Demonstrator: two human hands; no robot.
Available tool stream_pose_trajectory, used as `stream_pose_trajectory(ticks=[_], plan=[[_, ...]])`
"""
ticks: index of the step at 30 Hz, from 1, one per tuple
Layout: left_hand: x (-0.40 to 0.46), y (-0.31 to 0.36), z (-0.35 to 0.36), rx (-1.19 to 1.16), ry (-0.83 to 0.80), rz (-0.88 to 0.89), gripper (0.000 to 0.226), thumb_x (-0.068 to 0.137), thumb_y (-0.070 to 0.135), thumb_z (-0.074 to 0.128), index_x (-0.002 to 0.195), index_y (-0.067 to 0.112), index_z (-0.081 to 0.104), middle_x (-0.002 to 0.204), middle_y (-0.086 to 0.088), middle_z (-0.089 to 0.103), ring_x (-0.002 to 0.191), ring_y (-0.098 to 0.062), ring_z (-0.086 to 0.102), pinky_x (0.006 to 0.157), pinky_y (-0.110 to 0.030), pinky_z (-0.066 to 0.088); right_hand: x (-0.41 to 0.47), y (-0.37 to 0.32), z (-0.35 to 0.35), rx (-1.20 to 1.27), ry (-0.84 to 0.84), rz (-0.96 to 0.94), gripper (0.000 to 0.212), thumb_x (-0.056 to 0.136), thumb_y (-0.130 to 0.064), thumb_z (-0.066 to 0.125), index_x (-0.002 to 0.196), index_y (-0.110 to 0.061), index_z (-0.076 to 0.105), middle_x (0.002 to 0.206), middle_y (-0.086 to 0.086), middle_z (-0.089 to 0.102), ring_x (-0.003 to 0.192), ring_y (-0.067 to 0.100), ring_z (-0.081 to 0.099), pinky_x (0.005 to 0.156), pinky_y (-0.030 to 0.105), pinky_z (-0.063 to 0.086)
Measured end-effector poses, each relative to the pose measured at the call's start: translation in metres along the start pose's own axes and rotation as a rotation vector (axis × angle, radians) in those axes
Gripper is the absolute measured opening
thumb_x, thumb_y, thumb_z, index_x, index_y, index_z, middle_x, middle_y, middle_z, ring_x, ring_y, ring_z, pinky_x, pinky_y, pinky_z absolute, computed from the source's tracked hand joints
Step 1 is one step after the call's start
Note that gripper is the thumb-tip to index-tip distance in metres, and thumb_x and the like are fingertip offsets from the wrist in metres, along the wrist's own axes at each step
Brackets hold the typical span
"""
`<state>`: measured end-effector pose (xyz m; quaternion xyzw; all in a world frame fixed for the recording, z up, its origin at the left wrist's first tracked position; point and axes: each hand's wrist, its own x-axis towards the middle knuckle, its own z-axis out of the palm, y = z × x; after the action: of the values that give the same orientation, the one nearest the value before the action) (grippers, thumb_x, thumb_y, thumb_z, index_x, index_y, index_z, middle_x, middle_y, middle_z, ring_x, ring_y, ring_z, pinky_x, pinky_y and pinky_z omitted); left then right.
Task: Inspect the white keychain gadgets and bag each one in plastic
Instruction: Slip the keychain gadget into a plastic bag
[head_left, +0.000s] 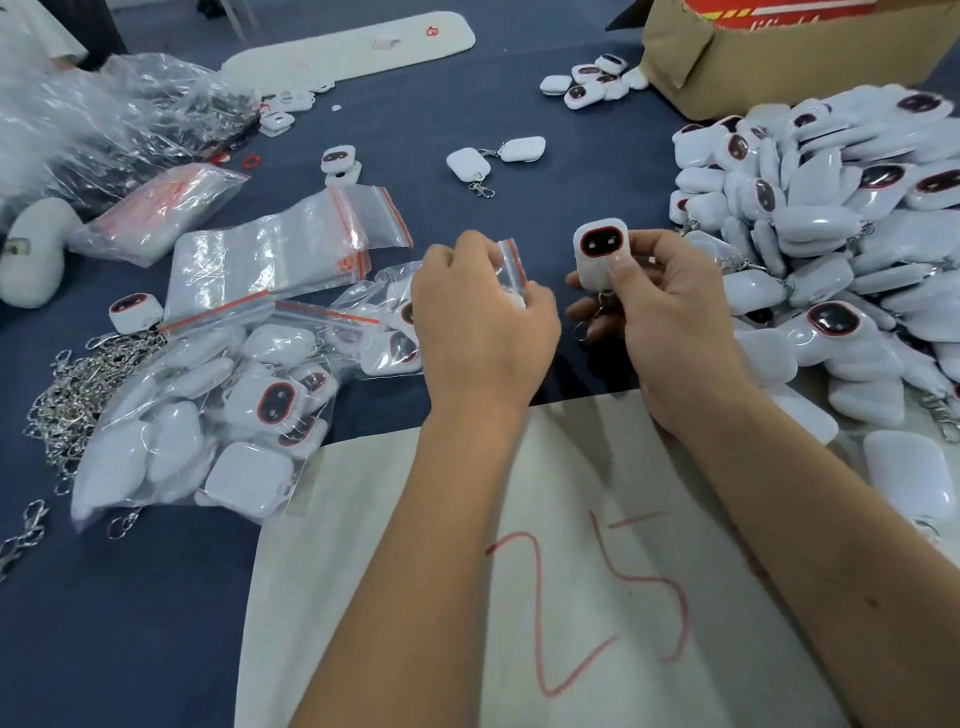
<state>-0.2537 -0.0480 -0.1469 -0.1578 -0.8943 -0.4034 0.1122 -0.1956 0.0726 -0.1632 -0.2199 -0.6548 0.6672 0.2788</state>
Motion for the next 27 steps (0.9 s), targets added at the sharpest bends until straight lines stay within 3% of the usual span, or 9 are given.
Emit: stream_pose_trajectory(ticks=[3,5,7,11,14,18,22,25,27], plan=[[-0.001,0.000,0.005,0.175,-0.039,0.004,0.042,0.085,0.037,0.077,0.109,0.012,0.053,0.113,-0.007,0.055,0.107,-0.028,0.052,0.085,-0.031,0.037,0.000,0.001,-0.003,-0.064,-0.004,0.006,0.013,0.101,-0.017,0.065,0.113,-0.010,0.066,0.084,0.003,0.078,0.059,0.011,0.066,0.053,0.024,0.053],[-0.003,0.001,0.006,0.205,-0.020,0.014,0.037,0.087,0.032,0.074,0.108,0.011,0.052,0.113,-0.009,0.057,0.106,-0.030,0.054,0.087,-0.037,0.041,0.000,0.001,-0.004,-0.075,-0.024,0.011,0.015,0.100,-0.015,0.066,0.114,-0.012,0.067,0.083,0.002,0.079,0.056,0.011,0.063,0.052,0.025,0.053],[-0.004,0.003,0.003,0.205,0.006,-0.009,0.024,0.089,0.025,0.066,0.106,0.011,0.054,0.109,-0.010,0.061,0.100,-0.031,0.057,0.079,-0.037,0.039,-0.002,0.000,-0.003,-0.070,-0.050,-0.003,0.018,0.100,-0.015,0.067,0.117,-0.012,0.066,0.084,0.003,0.079,0.057,0.011,0.065,0.052,0.025,0.052],[0.001,0.003,-0.006,0.096,0.067,-0.095,0.009,0.086,0.015,0.057,0.088,0.010,0.065,0.085,-0.004,0.068,0.085,-0.029,0.061,0.073,-0.041,0.051,-0.004,0.000,-0.001,-0.071,-0.077,-0.051,0.015,0.099,-0.018,0.069,0.112,-0.011,0.064,0.085,0.002,0.080,0.065,0.013,0.072,0.055,0.024,0.052],[0.008,-0.001,-0.015,-0.011,0.051,-0.124,0.017,0.085,0.010,0.058,0.075,0.011,0.072,0.073,-0.004,0.069,0.076,-0.027,0.065,0.069,-0.039,0.056,-0.005,0.000,0.001,-0.114,-0.112,-0.070,0.010,0.099,-0.021,0.071,0.106,-0.016,0.068,0.082,-0.001,0.080,0.067,0.011,0.073,0.056,0.025,0.054],[0.015,-0.009,-0.025,-0.076,-0.045,-0.059,0.019,0.079,0.007,0.060,0.064,0.005,0.071,0.063,-0.011,0.068,0.069,-0.033,0.066,0.067,-0.046,0.056,-0.005,0.001,0.009,-0.250,-0.159,-0.160,0.018,0.097,-0.028,0.073,0.109,-0.016,0.066,0.074,-0.006,0.079,0.063,0.009,0.073,0.059,0.022,0.054],[0.022,-0.015,-0.035,-0.111,-0.078,-0.037,0.016,0.079,0.016,0.075,0.064,0.012,0.072,0.059,0.002,0.069,0.060,-0.017,0.068,0.063,-0.034,0.059,0.001,-0.005,0.015,-0.235,-0.257,-0.175,0.010,0.099,-0.018,0.070,0.108,-0.018,0.074,0.076,-0.004,0.078,0.058,0.010,0.064,0.060,0.026,0.054],[0.027,-0.014,-0.041,-0.056,-0.020,0.045,0.020,0.079,0.023,0.077,0.063,0.014,0.070,0.057,0.007,0.065,0.059,-0.012,0.063,0.058,-0.022,0.049,0.010,-0.011,0.020,-0.298,-0.356,-0.204,0.021,0.099,-0.008,0.067,0.112,-0.020,0.078,0.069,-0.003,0.065,0.059,0.009,0.048,0.060,0.023,0.044],[0.028,-0.011,-0.043,-0.067,0.008,0.091,0.021,0.082,0.025,0.076,0.064,0.015,0.070,0.058,0.008,0.065,0.061,-0.011,0.063,0.058,-0.020,0.047,0.013,-0.014,0.029,-0.360,-0.418,-0.190,0.022,0.096,-0.005,0.068,0.115,-0.015,0.076,0.070,0.001,0.065,0.060,0.008,0.048,0.063,0.020,0.042]])
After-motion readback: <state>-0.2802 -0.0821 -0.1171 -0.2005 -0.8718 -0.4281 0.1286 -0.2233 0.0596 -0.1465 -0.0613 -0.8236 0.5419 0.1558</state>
